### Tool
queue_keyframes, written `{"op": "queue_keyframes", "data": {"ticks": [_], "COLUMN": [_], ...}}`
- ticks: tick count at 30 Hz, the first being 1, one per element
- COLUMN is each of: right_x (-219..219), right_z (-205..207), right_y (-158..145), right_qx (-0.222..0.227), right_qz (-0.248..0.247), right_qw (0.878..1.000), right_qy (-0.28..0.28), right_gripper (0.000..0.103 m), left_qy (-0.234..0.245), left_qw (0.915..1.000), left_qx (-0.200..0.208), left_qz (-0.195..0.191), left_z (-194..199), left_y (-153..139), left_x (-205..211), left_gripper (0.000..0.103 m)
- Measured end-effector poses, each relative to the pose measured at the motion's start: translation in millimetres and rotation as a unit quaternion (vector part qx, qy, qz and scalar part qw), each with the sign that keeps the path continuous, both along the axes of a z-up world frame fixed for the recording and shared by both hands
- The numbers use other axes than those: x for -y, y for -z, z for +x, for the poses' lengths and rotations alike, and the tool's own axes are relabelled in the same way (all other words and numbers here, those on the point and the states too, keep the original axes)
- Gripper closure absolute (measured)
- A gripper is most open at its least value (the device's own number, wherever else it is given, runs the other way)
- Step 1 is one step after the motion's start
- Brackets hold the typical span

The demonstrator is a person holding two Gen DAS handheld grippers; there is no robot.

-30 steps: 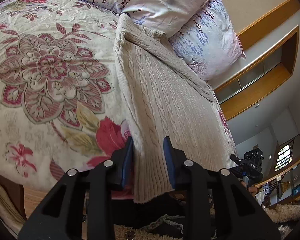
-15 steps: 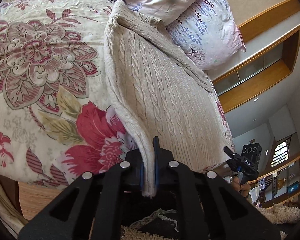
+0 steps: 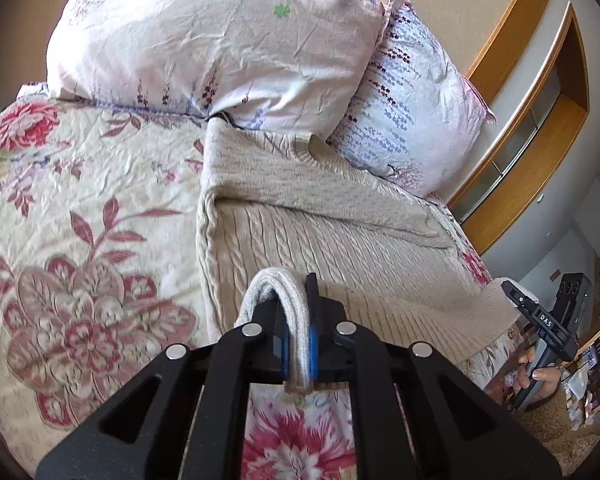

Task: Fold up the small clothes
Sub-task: 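Grasp the sweater hem with both grippers and lift it, then carry the hem up over the body toward the collar with both grippers, release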

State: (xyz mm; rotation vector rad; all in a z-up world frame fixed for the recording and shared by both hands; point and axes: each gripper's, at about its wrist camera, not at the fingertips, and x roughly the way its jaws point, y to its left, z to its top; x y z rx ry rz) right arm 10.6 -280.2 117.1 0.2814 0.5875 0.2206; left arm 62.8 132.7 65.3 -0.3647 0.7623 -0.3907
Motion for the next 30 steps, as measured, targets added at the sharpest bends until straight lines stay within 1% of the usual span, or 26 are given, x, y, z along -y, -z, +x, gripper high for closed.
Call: {"op": "queue_keyframes", "data": {"ticks": [3,5,9,12,16,18,20,22,24,25,27,30], "right_x": [4.8,8.5,10.4,16.0,26.3,33.0,39.9,46.0,50.2,52.1,55.0,56.6], "right_z": [23.7,42.0,71.8,91.2,115.5,128.6,144.6,160.0,168.3,169.8,169.2,172.9], "right_y": [-13.0,-16.7,-12.6,-7.0,-5.2,1.2,16.9,36.9,50.2,52.8,49.7,39.6], "right_qx": [0.022,0.027,0.019,0.008,0.009,-0.001,-0.035,-0.077,-0.098,-0.100,-0.091,-0.070], "right_qz": [-0.021,-0.020,-0.029,-0.021,0.001,0.019,0.040,0.061,0.077,0.085,0.099,0.101], "right_qw": [0.999,0.999,0.998,0.998,0.997,0.996,0.994,0.990,0.986,0.984,0.983,0.985], "right_qy": [0.029,0.038,0.054,0.063,0.074,0.084,0.095,0.106,0.114,0.117,0.121,0.125], "right_gripper": [0.095,0.095,0.095,0.095,0.096,0.096,0.096,0.096,0.096,0.096,0.096,0.096], "left_qy": [-0.020,-0.033,-0.045,-0.049,-0.060,-0.067,-0.073,-0.078,-0.082,-0.083,-0.085,-0.087], "left_qw": [0.9996,0.9990,0.9986,0.9986,0.9981,0.9976,0.9973,0.9968,0.9959,0.9954,0.9946,0.9946], "left_qx": [0.021,0.032,0.026,0.017,0.016,0.014,0.004,-0.017,-0.039,-0.047,-0.052,-0.041], "left_qz": [0.001,0.001,0.007,0.009,-0.001,-0.008,-0.007,-0.004,-0.008,-0.012,-0.026,-0.039], "left_z": [27.1,46.8,79.2,97.6,119.9,132.5,146.5,160.7,171.7,175.6,179.5,181.5], "left_y": [-11.9,-17.1,-12.4,-5.8,-3.9,-1.6,6.0,18.8,30.9,35.0,38.1,33.2], "left_x": [-2.9,-2.8,1.2,3.7,2.2,0.5,0.7,2.3,3.0,2.7,0.4,-1.2], "left_gripper": [0.097,0.097,0.097,0.097,0.097,0.097,0.096,0.096,0.096,0.096,0.096,0.096]}}
